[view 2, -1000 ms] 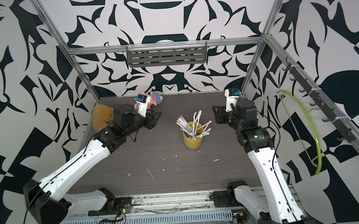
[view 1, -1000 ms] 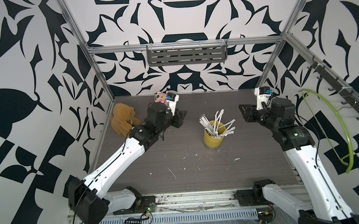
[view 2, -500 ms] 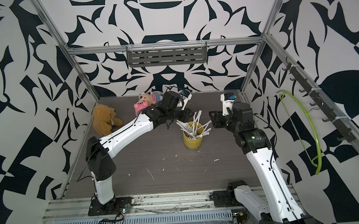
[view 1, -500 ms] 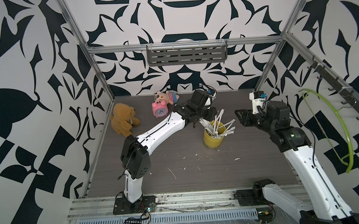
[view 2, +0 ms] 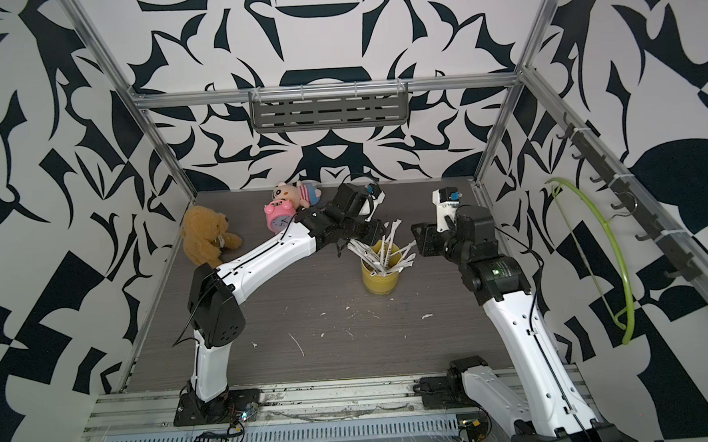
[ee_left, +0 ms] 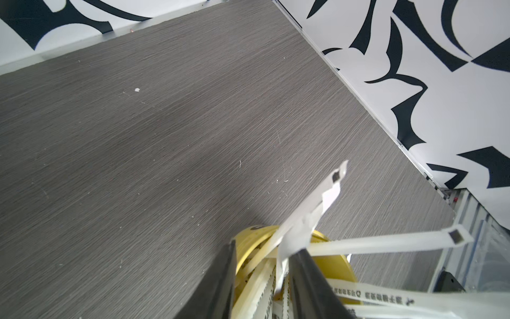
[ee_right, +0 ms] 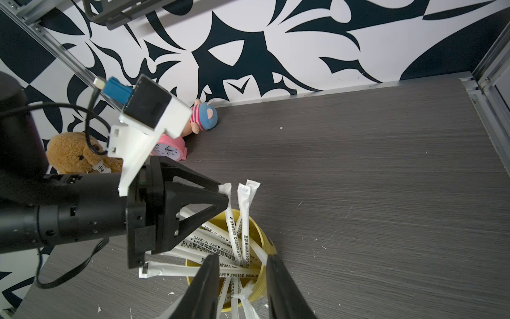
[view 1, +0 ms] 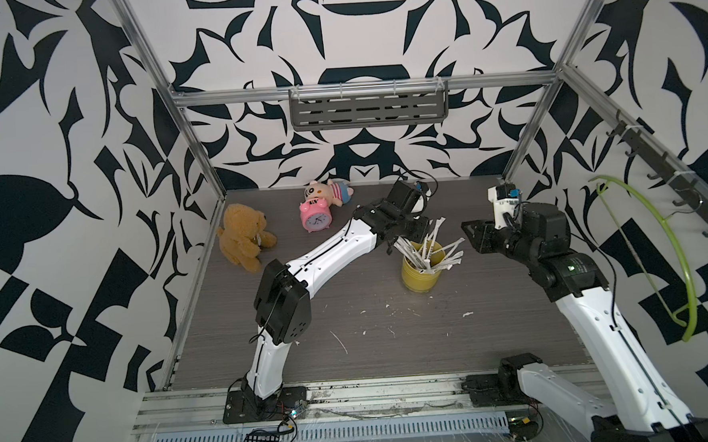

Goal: Take the straws out of the storage container
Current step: Pick up the straw from the container.

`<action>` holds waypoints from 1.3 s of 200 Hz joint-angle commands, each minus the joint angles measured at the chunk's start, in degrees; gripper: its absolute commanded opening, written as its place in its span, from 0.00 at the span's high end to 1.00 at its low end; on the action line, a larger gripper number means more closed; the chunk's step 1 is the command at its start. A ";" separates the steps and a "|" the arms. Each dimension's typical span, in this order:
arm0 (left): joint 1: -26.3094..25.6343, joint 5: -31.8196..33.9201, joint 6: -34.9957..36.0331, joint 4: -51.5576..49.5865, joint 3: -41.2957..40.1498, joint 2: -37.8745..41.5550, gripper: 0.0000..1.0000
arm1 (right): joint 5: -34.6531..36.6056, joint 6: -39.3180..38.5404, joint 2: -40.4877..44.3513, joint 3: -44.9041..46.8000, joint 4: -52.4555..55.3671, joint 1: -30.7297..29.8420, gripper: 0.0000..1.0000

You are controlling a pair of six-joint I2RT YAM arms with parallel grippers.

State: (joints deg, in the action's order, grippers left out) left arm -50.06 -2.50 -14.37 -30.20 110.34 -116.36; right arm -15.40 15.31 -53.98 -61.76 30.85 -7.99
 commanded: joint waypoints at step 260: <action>-0.30 -0.46 6.60 -4.49 7.21 5.72 0.97 | 0.81 -0.83 1.21 -3.58 -0.94 -0.21 0.67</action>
State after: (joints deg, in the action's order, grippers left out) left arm -50.06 -3.66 -9.58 -32.93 115.59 -113.93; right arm -14.94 14.87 -54.02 -62.26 30.65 -7.99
